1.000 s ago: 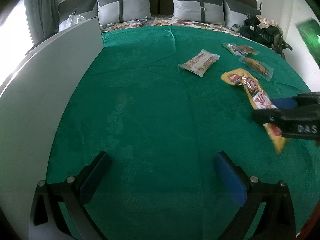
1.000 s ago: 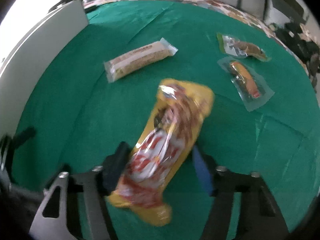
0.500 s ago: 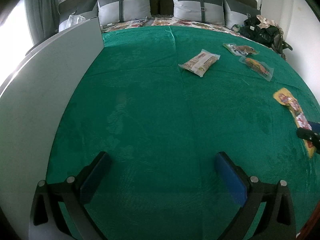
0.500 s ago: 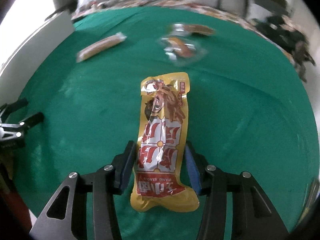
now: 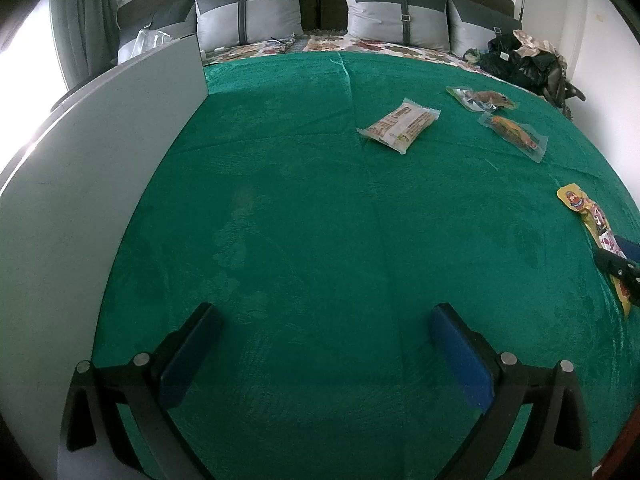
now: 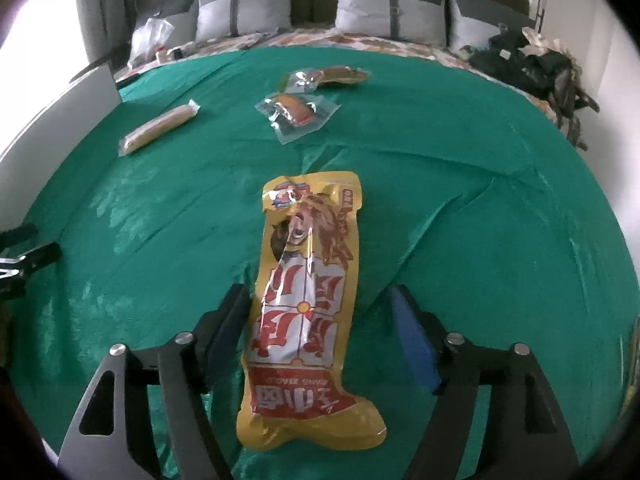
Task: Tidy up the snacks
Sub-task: 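Lift the yellow snack bag with the right tool while the left tool grasps the white wrapped bar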
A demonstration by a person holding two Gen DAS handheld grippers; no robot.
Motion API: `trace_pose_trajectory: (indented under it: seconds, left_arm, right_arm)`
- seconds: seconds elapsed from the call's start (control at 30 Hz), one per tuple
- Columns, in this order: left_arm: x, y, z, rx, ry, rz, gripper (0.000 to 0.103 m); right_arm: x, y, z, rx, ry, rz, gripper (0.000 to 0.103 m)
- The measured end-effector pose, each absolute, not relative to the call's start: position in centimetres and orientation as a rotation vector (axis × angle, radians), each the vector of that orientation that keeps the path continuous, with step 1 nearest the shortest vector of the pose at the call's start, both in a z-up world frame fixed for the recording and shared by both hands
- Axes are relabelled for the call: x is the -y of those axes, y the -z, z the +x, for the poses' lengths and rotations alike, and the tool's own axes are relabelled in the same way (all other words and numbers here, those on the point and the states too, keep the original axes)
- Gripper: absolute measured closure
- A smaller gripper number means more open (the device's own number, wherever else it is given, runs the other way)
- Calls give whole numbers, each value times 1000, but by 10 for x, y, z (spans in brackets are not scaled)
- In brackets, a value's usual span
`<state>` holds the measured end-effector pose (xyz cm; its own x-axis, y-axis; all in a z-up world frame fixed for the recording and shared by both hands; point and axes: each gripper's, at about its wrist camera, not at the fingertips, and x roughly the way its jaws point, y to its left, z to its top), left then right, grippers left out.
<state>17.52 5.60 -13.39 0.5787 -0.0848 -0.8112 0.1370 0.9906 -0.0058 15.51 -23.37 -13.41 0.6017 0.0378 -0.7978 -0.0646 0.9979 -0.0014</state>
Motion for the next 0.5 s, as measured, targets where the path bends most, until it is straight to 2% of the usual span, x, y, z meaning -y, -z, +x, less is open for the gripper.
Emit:
trace_pose_trajectory:
  seconds: [0.37, 0.5]
  left_arm:
    - [-56, 133, 177, -955, 136, 64, 0]
    - [-51, 129, 197, -1064, 185, 97, 0]
  right_arm:
    - [236, 137, 158, -924, -71, -25, 15]
    - [235, 138, 159, -930, -80, -30, 12]
